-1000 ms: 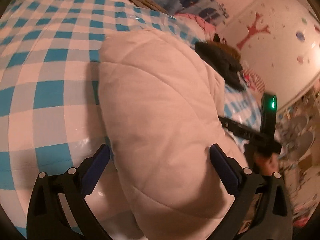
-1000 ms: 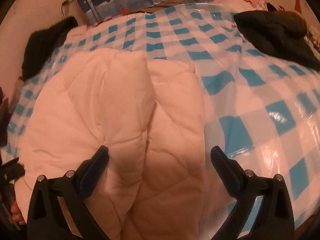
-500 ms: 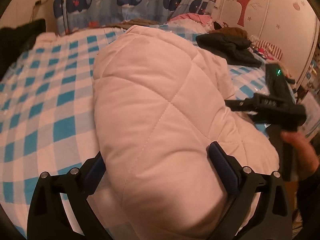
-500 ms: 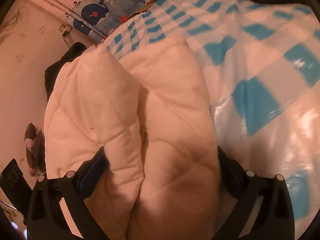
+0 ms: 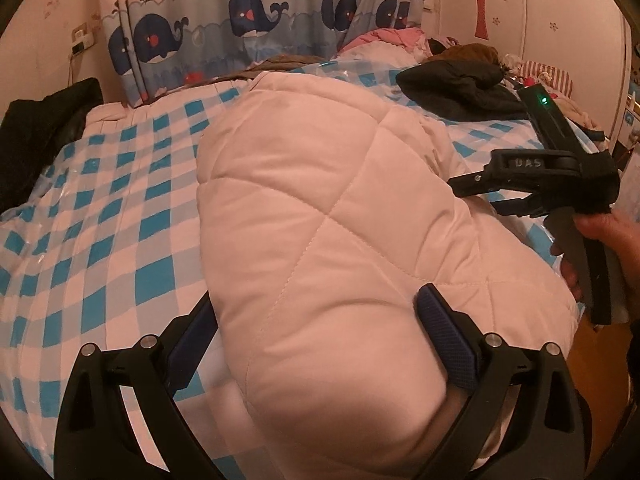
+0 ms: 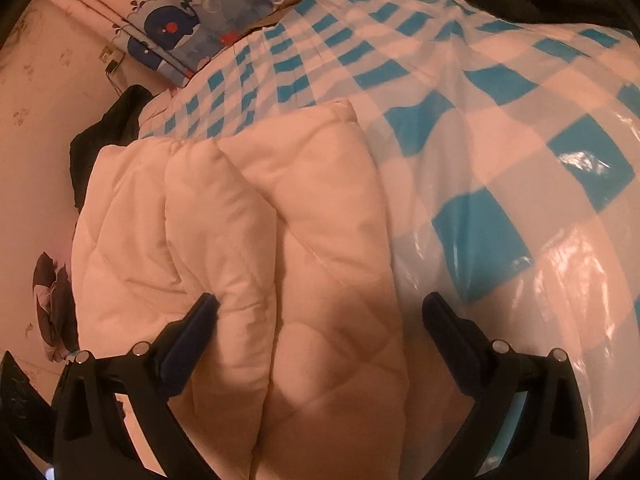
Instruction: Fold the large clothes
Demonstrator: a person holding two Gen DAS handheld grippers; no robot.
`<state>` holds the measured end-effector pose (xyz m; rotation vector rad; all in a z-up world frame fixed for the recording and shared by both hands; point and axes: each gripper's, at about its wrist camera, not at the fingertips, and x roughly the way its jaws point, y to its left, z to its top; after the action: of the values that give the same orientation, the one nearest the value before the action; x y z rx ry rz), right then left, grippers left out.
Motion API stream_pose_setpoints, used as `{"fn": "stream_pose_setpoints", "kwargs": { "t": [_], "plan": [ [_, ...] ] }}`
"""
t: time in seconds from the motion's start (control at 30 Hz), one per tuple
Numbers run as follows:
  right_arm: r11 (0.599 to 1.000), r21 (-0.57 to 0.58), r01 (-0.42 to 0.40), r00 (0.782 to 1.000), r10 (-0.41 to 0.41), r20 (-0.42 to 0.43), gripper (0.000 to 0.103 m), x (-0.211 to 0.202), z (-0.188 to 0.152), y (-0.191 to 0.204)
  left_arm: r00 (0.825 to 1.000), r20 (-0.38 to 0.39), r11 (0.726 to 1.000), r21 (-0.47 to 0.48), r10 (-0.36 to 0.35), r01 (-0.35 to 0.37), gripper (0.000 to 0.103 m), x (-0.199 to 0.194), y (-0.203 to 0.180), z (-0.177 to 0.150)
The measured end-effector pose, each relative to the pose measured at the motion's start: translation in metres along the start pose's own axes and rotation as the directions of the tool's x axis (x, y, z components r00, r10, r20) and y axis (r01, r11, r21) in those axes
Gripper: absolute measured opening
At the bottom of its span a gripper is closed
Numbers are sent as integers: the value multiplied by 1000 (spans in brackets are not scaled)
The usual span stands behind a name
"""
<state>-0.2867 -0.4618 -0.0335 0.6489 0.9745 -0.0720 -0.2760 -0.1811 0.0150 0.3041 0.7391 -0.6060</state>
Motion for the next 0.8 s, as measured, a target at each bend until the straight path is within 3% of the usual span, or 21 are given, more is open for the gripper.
{"fn": "stream_pose_setpoints", "kwargs": {
  "t": [0.27, 0.37, 0.5, 0.7, 0.8],
  "plan": [
    [983, -132, 125, 992, -123, 29, 97, -10, -2, 21, 1000, -6, 1000, -12, -18, 18, 93, 1, 2, 0],
    [989, -113, 96, 995, -98, -16, 97, -4, 2, 15, 999, -19, 999, -28, -43, 42, 93, 3, 7, 1],
    [981, -150, 119, 992, -124, -23, 97, -6, 3, 20, 989, -50, 989, -62, -140, 137, 94, 8, 20, 4],
    [984, -143, 106, 993, -112, -34, 97, 2, 1, 17, 989, -61, 991, -33, -131, 130, 95, 12, 19, 4],
    [987, -138, 84, 995, -90, -37, 97, 1, 1, 14, 980, -72, 982, -47, -187, 184, 95, 14, 28, 7]
  ]
}}
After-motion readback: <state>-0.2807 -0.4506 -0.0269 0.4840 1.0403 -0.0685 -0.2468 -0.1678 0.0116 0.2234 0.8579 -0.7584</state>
